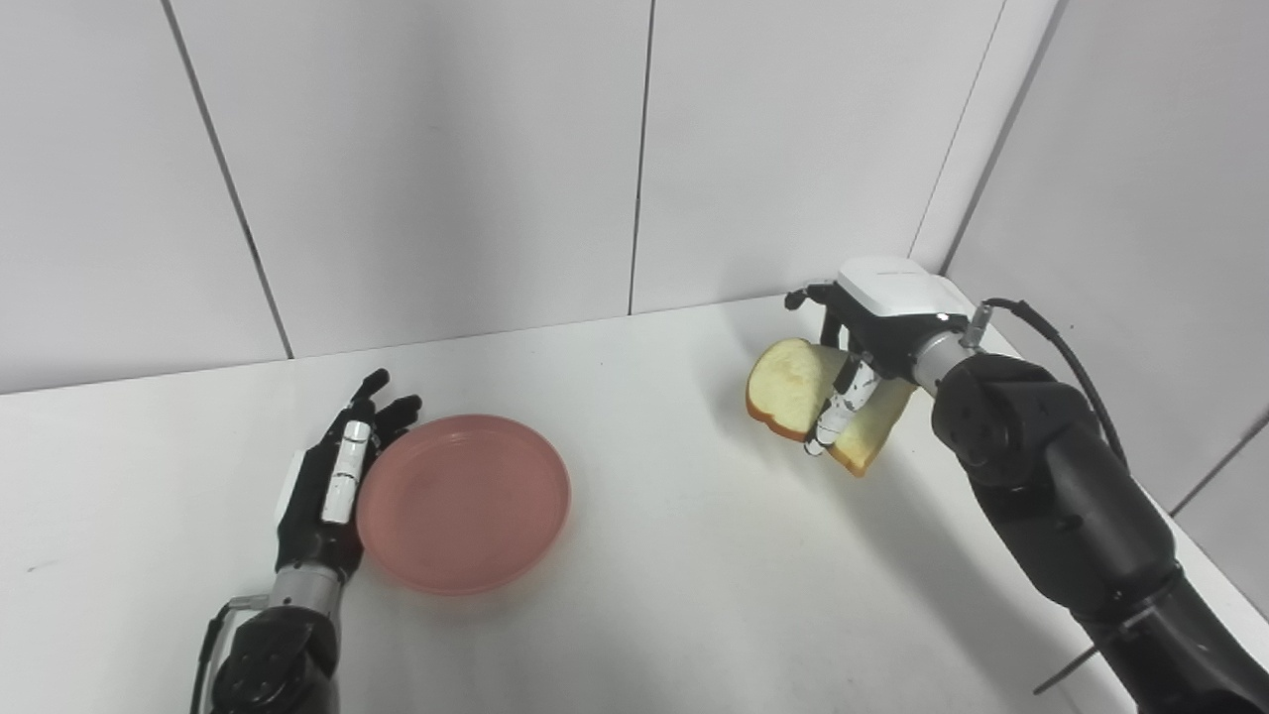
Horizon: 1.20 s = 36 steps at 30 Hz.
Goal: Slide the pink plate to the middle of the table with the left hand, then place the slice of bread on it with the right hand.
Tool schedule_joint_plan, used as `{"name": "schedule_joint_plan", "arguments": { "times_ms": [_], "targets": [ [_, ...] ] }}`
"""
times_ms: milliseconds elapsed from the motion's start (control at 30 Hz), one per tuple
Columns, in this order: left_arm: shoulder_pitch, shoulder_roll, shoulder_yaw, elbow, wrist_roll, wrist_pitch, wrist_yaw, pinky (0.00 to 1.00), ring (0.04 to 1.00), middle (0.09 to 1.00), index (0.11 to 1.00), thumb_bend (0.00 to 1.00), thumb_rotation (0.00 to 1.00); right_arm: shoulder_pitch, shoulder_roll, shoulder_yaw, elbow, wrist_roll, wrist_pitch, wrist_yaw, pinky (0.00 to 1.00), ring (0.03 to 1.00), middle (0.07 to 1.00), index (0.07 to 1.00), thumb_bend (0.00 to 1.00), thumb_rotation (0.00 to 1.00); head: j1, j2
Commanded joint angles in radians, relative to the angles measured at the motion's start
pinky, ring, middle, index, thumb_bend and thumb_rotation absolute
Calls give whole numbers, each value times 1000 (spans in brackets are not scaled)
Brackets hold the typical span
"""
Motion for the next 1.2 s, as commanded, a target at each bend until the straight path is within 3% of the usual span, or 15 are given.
{"name": "schedule_joint_plan", "arguments": {
  "times_ms": [0, 200, 500, 700, 800, 867, 933, 1033, 1167],
  "targets": [
    [43, -27, -7, 49, 9, 11, 19, 840, 823, 764, 859, 704, 878, -63, -5, 4, -40, 1, -19, -6, 138, 201, 309, 780, 951, 72, 20, 1],
    [43, -42, -15, 56, 27, 4, 42, 840, 825, 773, 867, 691, 892, -123, 72, 84, -30, -9, -41, -13, 180, 256, 373, 755, 955, 97, 65, 3],
    [38, -64, -14, 82, 26, -7, 66, 855, 824, 772, 871, 641, 898, -206, 235, 185, 28, -28, -13, 8, 161, 235, 351, 769, 939, 88, 142, -1],
    [43, -78, -18, 66, 35, -5, 83, 866, 836, 780, 880, 684, 914, -240, 310, 232, 76, -47, -23, 3, 177, 260, 388, 784, 938, 94, 207, 4],
    [50, -85, -22, 51, 41, -10, 91, 849, 823, 775, 877, 704, 929, -256, 342, 246, 113, -45, -25, -7, 144, 223, 345, 785, 938, 96, 234, 5],
    [56, -88, -23, 43, 46, -7, 97, 846, 819, 769, 871, 704, 936, -268, 356, 255, 142, -43, -31, -13, 224, 323, 454, 778, 929, 140, 252, 7],
    [60, -89, -24, 38, 54, -3, 106, 848, 820, 765, 868, 706, 940, -277, 372, 259, 164, -30, -39, -22, 281, 358, 480, 779, 926, 127, 270, 10],
    [64, -89, -25, 34, 56, -3, 114, 868, 825, 762, 863, 722, 942, -289, 390, 273, 194, -26, -50, -31, 294, 352, 461, 787, 931, 113, 283, 11],
    [74, -92, -21, 14, 51, -7, 122, 860, 814, 758, 857, 742, 948, -305, 419, 293, 260, -7, -62, -62, 193, 267, 374, 800, 933, 90, 298, 11]
  ]
}}
